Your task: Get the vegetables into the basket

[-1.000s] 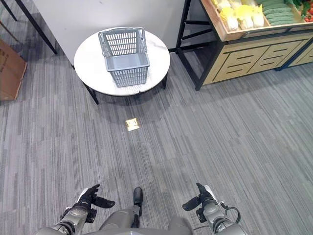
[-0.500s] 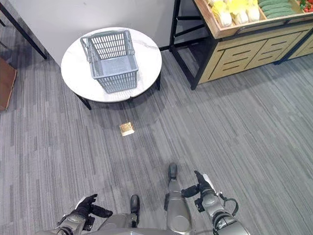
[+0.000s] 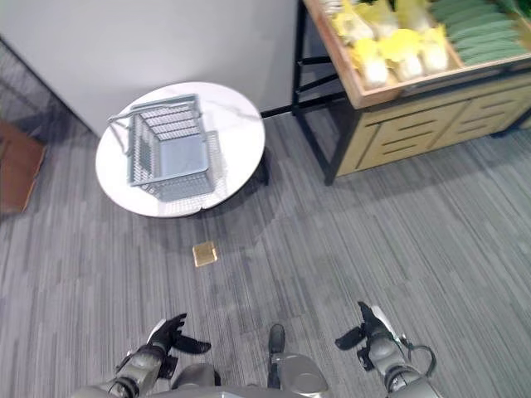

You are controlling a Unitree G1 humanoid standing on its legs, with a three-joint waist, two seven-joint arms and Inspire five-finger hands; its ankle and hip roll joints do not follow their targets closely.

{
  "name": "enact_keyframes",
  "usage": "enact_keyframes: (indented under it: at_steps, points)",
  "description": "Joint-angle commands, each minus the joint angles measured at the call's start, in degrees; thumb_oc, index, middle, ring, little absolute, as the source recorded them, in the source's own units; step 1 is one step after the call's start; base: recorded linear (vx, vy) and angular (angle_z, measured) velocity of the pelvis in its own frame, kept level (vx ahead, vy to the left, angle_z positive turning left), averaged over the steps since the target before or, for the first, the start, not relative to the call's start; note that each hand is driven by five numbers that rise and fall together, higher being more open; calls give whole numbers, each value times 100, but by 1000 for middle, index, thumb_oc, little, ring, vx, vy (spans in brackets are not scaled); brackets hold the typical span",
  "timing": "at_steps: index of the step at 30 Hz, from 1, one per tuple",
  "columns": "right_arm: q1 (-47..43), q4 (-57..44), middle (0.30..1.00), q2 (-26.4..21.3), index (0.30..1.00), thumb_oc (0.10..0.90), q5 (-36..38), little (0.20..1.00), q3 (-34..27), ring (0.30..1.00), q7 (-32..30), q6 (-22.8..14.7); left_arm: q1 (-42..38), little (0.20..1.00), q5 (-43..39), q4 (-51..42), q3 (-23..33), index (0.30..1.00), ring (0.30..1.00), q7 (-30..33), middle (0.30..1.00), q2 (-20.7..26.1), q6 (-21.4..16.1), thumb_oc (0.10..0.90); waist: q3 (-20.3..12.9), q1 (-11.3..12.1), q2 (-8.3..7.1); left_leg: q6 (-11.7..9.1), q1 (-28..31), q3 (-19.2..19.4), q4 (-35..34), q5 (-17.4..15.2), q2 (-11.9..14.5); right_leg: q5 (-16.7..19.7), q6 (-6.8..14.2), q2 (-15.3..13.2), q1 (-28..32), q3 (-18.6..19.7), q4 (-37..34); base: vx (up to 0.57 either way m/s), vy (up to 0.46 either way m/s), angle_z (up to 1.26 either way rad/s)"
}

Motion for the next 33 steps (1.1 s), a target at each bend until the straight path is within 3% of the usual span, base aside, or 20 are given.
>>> enact_keyframes:
  at_steps: [1,2,5,11,12,18,21,23,24,25,28,30,33]
  points:
    - [-78,-108,1000,-152,1000,900,-7,1000,-182,1000,-143,-71,130,1000,77,-13,-56,1000,1000,140,1000,282,18,900,168,177,162,490,-569,355,-963,582,-95,-273,735,-498,-103,632,674,215,132,14]
    - [-72,-102,1000,-154,1000,900,-28,1000,-178,1000,-156,-73,141,1000,96,-22,-68,1000,1000,157,1000,277,0,900,165,233,212,436,-676,325,-1203,832,-40,-298,739,-466,6,685,626,157,101,-12]
    - [-29,-47,1000,-114,1000,900,-104,1000,-206,1000,-148,-84,184,1000,95,-5,-18,1000,1000,144,1000,296,-21,900,118,323,248,376,-635,331,-1486,1059,37,-401,775,-459,343,852,531,301,197,-45]
    - [105,42,1000,25,1000,900,-203,1000,-282,1000,-60,-7,252,1000,253,29,-18,1000,1000,84,1000,366,14,900,-106,324,106,575,-307,626,-1569,807,-118,-310,1018,-814,472,992,542,196,240,-37]
    - [82,23,1000,91,1000,900,-198,1000,-287,1000,-28,-2,211,1000,297,-16,-43,1000,1000,81,1000,435,10,900,-125,309,22,676,-294,760,-1401,628,-225,-141,1130,-969,424,1061,609,114,237,-12]
    - [-26,-117,1000,281,1000,900,-180,1000,-159,1000,38,1,97,1000,341,-54,-4,1000,1000,103,1000,668,33,900,-133,348,-221,911,-271,876,-1184,277,-480,517,1294,-1213,281,1205,776,101,214,-5]
    - [-27,-130,1000,305,1000,900,-198,1000,-137,1000,45,8,98,1000,354,-57,4,1000,1000,92,1000,710,38,900,-134,364,-261,964,-247,870,-1180,214,-545,716,1335,-1254,249,1222,835,50,115,2]
    - [-49,-156,1000,325,1000,900,-208,1000,-135,1000,30,12,130,1000,399,-48,13,1000,1000,63,1000,748,47,900,-94,399,-264,1068,-116,885,-1239,147,-603,939,1338,-1305,115,1157,1254,53,161,-4]
    - [-49,-156,1000,325,1000,900,-208,1000,-135,1000,30,12,130,1000,399,-48,13,1000,1000,63,1000,748,47,900,-94,400,-265,1068,-116,885,-1239,147,-603,939,1338,-1305,115,1157,1254,71,222,-6]
    - [-59,-234,1000,338,1000,900,-205,1000,-113,1000,39,0,170,1000,422,-13,45,1000,1000,34,1000,757,74,900,-39,409,-206,1134,37,901,-1326,115,-607,990,1263,-1299,-59,1026,1788,73,157,-17]
    - [-71,-325,1000,366,1000,900,-195,1000,-65,1000,40,-25,190,1000,429,21,49,1000,1000,28,1000,766,81,900,34,335,-154,1146,315,887,-1523,143,-586,885,1179,-1094,-378,967,2021,98,138,-12]
    - [-103,-287,1000,389,1000,900,-203,1000,-24,1000,26,-38,180,1000,444,82,28,1000,1000,14,1000,747,81,900,126,293,-130,1119,487,874,-1609,119,-540,524,1116,-905,-651,760,1730,121,25,-4]
    - [-94,-322,1000,406,1000,900,-230,1000,55,1000,32,-60,159,1000,429,96,15,1000,1000,-3,1000,708,73,900,203,152,-185,1063,724,714,-1638,-10,-598,519,1185,-607,-925,838,986,171,-56,6]
